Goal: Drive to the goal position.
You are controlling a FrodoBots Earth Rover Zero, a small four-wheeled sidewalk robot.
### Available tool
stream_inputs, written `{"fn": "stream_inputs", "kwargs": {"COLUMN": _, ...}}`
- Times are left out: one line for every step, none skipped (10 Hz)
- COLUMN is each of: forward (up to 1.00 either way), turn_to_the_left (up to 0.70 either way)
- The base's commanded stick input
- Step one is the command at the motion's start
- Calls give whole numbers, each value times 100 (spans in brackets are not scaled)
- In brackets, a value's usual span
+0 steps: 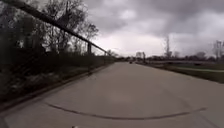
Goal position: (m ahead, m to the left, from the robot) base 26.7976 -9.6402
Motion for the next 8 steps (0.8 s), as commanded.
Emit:
{"fn": "stream_inputs", "kwargs": {"forward": 100, "turn_to_the_left": 0}}
{"fn": "stream_inputs", "kwargs": {"forward": 100, "turn_to_the_left": 0}}
{"fn": "stream_inputs", "kwargs": {"forward": 100, "turn_to_the_left": 0}}
{"fn": "stream_inputs", "kwargs": {"forward": 100, "turn_to_the_left": 0}}
{"fn": "stream_inputs", "kwargs": {"forward": 100, "turn_to_the_left": 0}}
{"fn": "stream_inputs", "kwargs": {"forward": 100, "turn_to_the_left": 0}}
{"fn": "stream_inputs", "kwargs": {"forward": 100, "turn_to_the_left": 0}}
{"fn": "stream_inputs", "kwargs": {"forward": 100, "turn_to_the_left": 0}}
